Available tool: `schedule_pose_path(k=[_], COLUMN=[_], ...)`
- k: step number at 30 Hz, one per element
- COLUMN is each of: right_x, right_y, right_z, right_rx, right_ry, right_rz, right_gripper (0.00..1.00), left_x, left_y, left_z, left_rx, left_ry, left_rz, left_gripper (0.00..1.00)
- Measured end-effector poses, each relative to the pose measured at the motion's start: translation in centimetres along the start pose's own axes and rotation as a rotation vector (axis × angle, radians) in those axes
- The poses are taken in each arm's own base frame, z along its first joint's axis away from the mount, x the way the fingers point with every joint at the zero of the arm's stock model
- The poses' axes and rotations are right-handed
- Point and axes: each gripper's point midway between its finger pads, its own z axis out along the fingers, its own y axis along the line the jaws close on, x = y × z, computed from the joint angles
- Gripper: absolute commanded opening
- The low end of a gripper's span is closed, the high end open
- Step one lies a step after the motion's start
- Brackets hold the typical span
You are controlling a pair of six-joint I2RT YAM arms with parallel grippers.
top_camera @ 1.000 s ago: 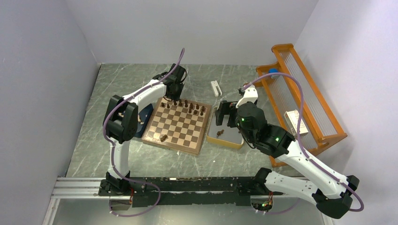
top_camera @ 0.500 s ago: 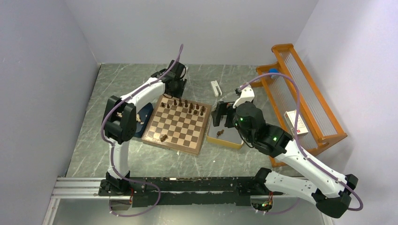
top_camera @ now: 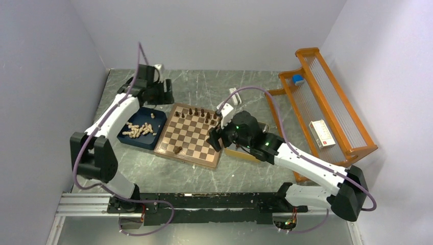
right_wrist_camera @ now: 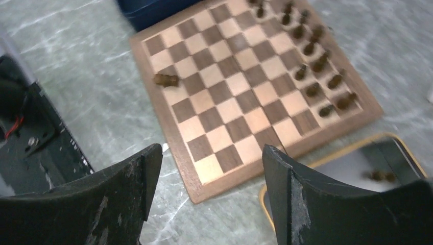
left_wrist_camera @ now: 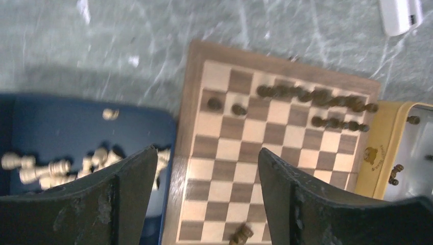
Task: Set up the chess pieces on the board
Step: Place the chess piece on the chessboard, then pick up the chess piece from the chessboard.
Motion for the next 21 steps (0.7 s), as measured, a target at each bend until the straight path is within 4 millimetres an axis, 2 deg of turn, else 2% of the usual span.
schedule_pose_path(k=[3,7,13,17,21], right_x=[0.6,1.6,4.9,6.8,6.8], right_y=[2.2,4.3,5.8,6.5,7.2], right_z=[1.2,3.1,8.4,10.8,13.3], right_rx=[-0.162,-0.32,-0.481,-0.558,-0.61], right_ry=[-0.027,-0.041,0.057,0.093,0.078], right_rz=[-0.16,-0.347,-0.532,-0.602,-0.695], right_gripper=[0.75,0.69,0.47,0.46,0.46], left_x=[2.8,5.1,6.0,7.3,8.3], left_y=[2.6,4.2,6.4,7.4,7.1], left_z=[-1.1,-2.0,-3.7,-4.3,-4.4], left_rx=[-0.02,-0.025,-0.017,-0.03,-0.013], left_ry=[0.027,0.044,0.0,-0.015,-0.003], left_rz=[-0.09,-0.175,-0.306,-0.353,-0.361], left_gripper=[0.81,0.82,0.81,0.81,0.79])
